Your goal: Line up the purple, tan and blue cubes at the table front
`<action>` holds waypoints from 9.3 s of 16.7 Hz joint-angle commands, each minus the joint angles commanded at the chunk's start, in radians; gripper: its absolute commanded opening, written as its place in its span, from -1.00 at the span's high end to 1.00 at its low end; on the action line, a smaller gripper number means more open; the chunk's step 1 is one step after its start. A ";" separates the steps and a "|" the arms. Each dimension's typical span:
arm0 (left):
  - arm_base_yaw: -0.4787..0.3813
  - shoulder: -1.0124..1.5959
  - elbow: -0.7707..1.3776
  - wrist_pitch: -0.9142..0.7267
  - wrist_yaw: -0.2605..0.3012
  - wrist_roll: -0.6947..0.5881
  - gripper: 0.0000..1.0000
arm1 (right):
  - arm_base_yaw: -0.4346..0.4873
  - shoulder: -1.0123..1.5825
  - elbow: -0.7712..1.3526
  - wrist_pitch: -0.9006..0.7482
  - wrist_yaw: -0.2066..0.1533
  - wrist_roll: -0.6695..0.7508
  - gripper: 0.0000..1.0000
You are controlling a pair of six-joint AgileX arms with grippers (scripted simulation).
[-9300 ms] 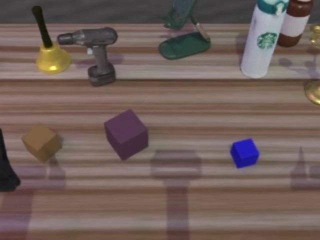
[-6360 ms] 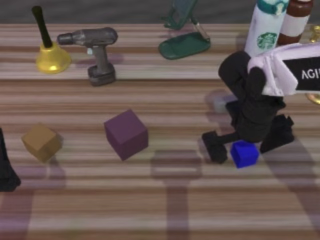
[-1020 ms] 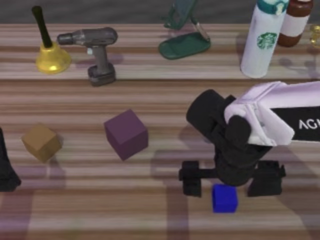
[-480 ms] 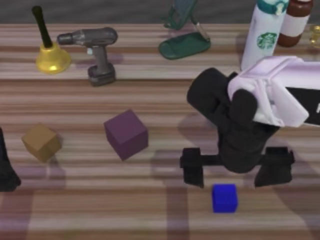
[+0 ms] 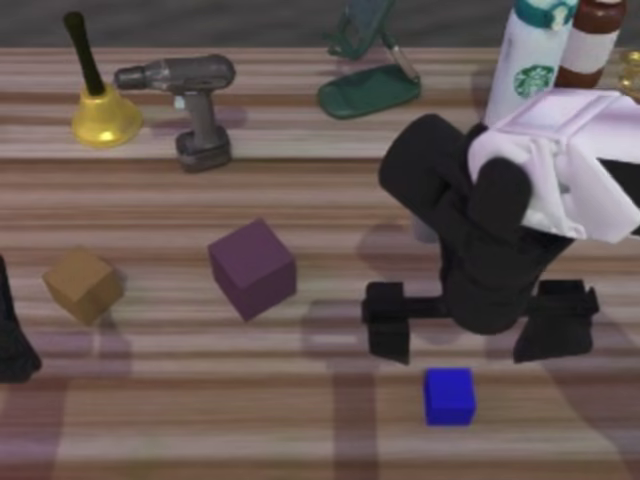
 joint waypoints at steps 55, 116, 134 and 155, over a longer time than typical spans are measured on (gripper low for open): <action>-0.084 2.088 1.240 -0.717 0.003 0.569 0.21 | -0.715 -1.785 -1.253 1.004 -0.022 -0.719 -1.00; -0.912 2.049 1.523 -1.028 -0.018 -0.904 1.00 | -0.715 -1.785 -1.253 1.004 -0.022 -0.719 -1.00; -0.915 2.112 1.422 -0.859 -0.018 -0.898 -0.36 | -0.715 -1.785 -1.253 1.004 -0.022 -0.719 -1.00; -0.903 2.034 1.558 -1.080 -0.018 -0.906 -1.00 | -0.715 -1.785 -1.253 1.004 -0.022 -0.719 -1.00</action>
